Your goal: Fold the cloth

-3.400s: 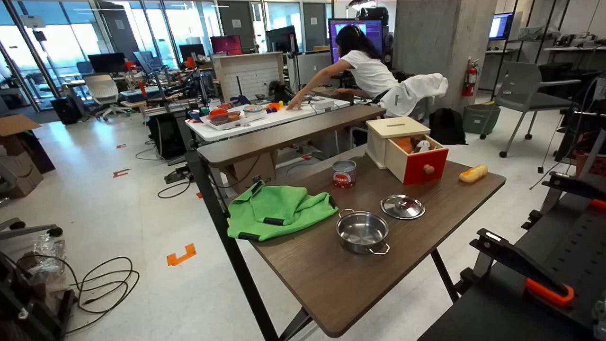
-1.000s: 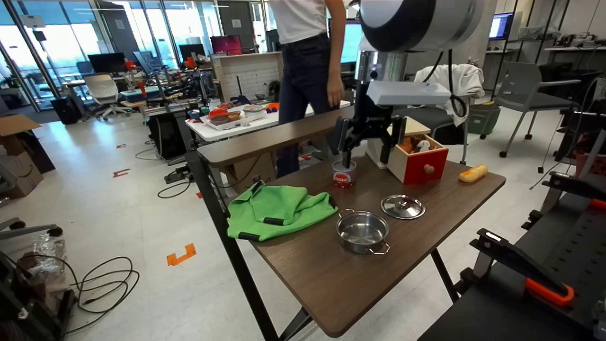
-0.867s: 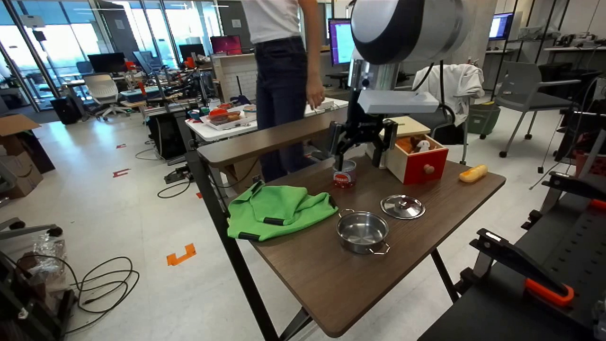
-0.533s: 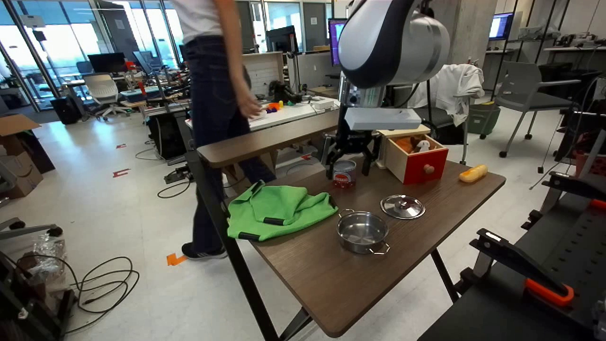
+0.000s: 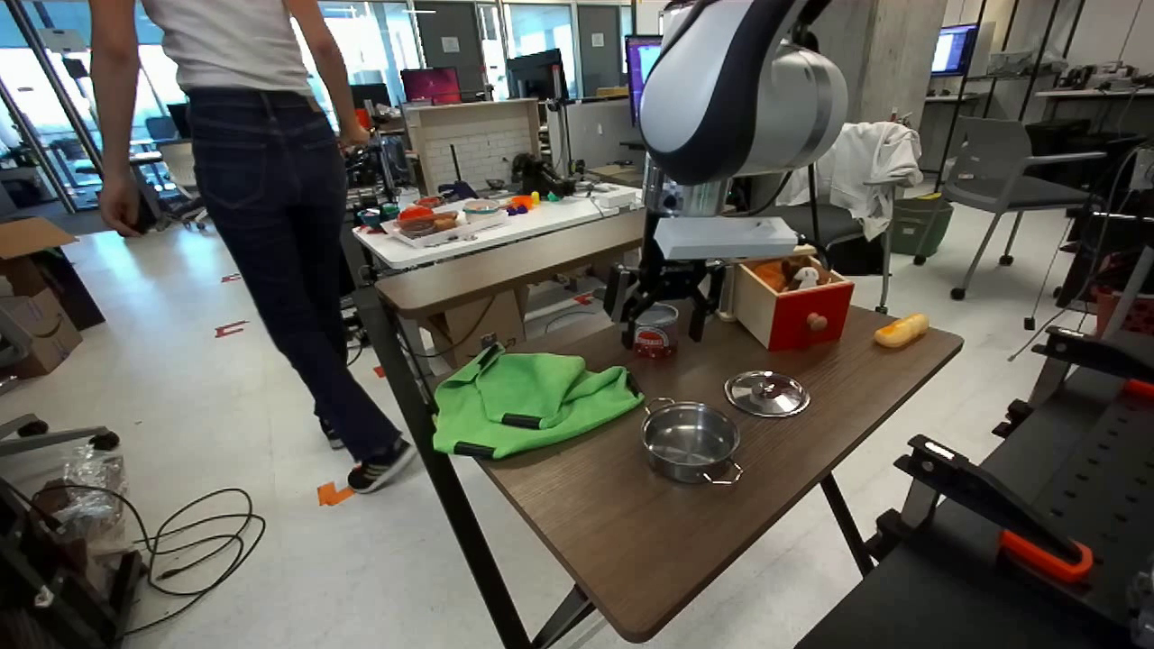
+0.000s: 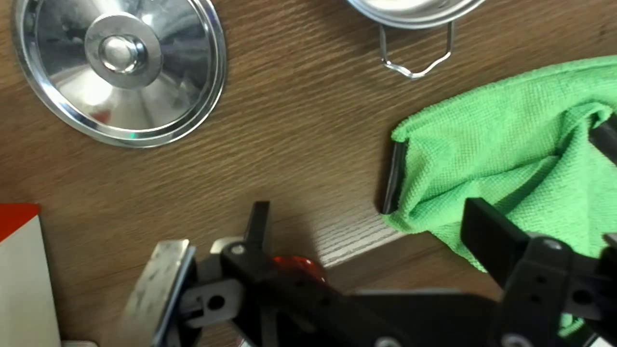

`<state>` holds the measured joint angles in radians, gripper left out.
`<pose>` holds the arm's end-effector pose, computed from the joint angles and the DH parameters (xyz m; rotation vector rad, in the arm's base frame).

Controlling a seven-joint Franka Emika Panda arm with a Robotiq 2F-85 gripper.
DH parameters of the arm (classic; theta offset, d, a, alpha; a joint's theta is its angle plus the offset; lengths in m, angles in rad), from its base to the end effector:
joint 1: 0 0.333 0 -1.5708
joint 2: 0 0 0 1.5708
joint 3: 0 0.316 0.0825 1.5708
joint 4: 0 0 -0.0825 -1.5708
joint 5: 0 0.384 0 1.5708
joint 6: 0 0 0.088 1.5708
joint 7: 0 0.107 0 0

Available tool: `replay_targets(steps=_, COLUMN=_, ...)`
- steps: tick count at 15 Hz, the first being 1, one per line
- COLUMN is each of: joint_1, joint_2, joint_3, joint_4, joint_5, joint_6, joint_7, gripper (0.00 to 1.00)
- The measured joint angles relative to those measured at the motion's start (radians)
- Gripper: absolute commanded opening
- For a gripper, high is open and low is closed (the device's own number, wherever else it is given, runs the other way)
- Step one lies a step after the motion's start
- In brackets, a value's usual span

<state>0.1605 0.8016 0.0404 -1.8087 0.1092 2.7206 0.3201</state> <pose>0.6373 0.1242 0.1077 -3.0148 0.3488 -0.1303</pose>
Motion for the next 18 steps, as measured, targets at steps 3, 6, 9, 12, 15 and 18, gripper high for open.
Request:
replay_targets(steps=3, joint_1=-0.001, joint_2=0.001, joint_3=-0.002, joint_4=-0.007, joint_5=0.0, joint_6=-0.005, joint_7=0.0, gripper=1.0)
replay_targets(steps=6, joint_1=-0.001, joint_2=0.011, joint_3=-0.005, joint_4=-0.007, joint_5=0.0, joint_6=-0.007, joint_7=-0.001, gripper=1.0)
replay_targets(steps=9, joint_1=-0.001, joint_2=0.02, joint_3=-0.009, joint_4=-0.007, joint_5=0.0, joint_6=-0.007, joint_7=-0.001, gripper=1.0)
replay_targets(steps=12, joint_1=-0.001, joint_2=0.03, joint_3=-0.008, joint_4=-0.004, joint_5=0.001, joint_6=-0.007, joint_7=-0.001, gripper=1.0)
replay_targets(steps=15, joint_1=0.0, joint_2=0.047, joint_3=-0.001, joint_4=0.006, joint_5=0.002, joint_6=-0.007, joint_7=-0.001, gripper=1.0)
replay_targets(steps=18, joint_1=0.001, joint_2=0.073, joint_3=0.002, joint_4=0.03, joint_5=0.003, joint_6=-0.007, joint_7=0.0, gripper=1.0)
